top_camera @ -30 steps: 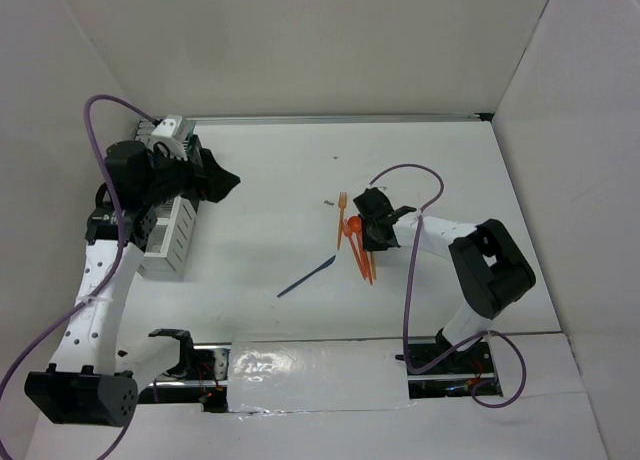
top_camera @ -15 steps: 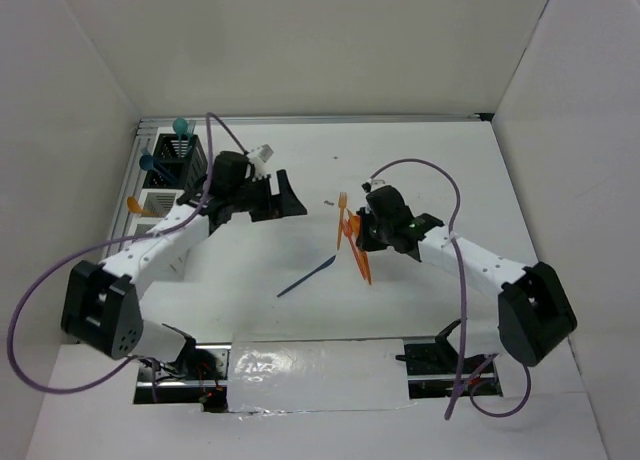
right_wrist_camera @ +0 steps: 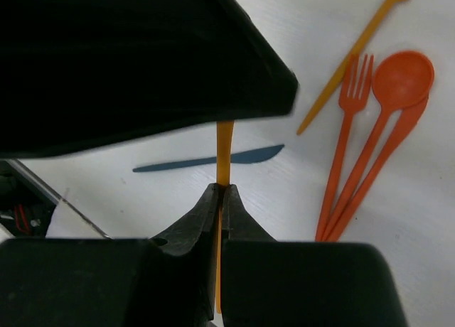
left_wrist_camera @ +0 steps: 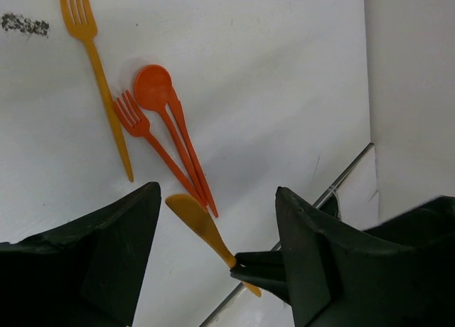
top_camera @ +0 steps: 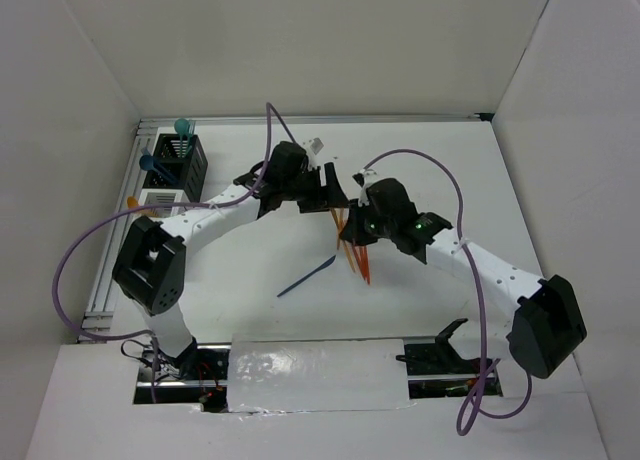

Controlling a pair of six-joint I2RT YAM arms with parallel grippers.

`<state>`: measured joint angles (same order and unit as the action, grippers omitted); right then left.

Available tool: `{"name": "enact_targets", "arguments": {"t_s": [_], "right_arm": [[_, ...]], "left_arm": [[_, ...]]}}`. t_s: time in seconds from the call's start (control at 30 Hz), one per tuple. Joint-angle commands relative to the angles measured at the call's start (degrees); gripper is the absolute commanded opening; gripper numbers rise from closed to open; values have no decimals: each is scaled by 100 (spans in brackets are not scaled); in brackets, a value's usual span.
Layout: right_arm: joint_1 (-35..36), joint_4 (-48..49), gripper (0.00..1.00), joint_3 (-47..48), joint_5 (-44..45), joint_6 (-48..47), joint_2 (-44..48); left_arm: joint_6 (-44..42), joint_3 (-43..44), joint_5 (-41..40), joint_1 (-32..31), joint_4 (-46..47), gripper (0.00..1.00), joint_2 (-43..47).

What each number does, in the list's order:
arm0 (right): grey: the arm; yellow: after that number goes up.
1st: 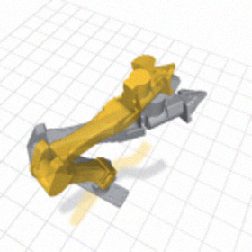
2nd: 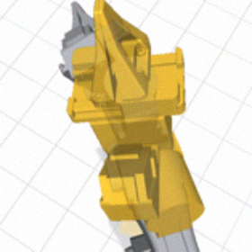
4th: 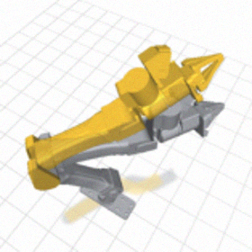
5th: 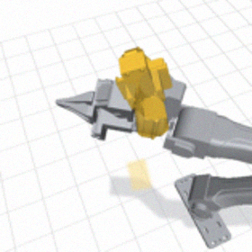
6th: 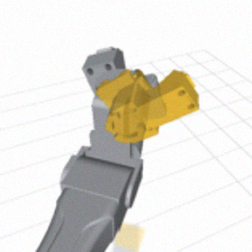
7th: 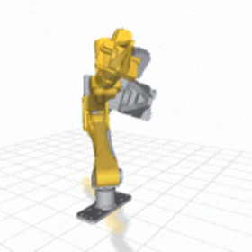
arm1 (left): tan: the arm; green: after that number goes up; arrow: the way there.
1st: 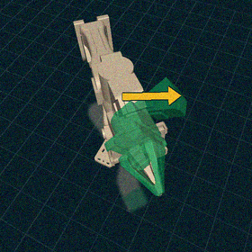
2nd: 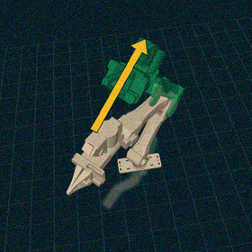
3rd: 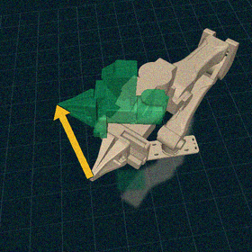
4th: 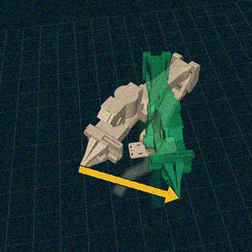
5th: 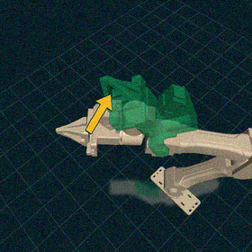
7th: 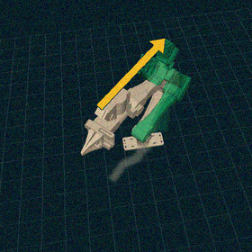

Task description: Sort the eating utensils into containers

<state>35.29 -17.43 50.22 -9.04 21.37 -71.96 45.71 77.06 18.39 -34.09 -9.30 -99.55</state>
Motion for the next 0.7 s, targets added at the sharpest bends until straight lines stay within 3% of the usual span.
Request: {"name": "enact_targets", "arguments": {"t_s": [0.0, 0.03, 0.23, 0.33, 0.37, 0.43, 0.5, 0.57, 0.67], "right_arm": [[66, 390, 0, 401, -89, -1, 227], [75, 450, 0, 401, -89, -1, 227], [66, 557, 0, 559, -28, -27, 112], [66, 557, 0, 612, 191, -9, -63], [66, 557, 0, 682, 192, -1, -133], [75, 504, 0, 743, 385, 78, -168], [84, 337, 15, 814, 595, 140, -239], [66, 188, 21, 910, 596, 237, -256], [22, -303, 55, 1262, 526, 315, -187]], "left_arm": [[183, 187, -143, -89, 60, 77, -126], [192, 257, -169, -116, 42, 71, -144], [201, 451, -213, -125, -100, 61, -258], [289, 284, 84, -133, 260, 41, -162], [280, 284, 94, -125, 297, 41, -161], [254, 336, 16, -134, 158, 28, -205], [245, 337, -20, 15, 165, 11, -258], [245, 206, 120, 252, 332, 5, -197], [-26, -23, 165, 717, 622, 5, 100]]}}
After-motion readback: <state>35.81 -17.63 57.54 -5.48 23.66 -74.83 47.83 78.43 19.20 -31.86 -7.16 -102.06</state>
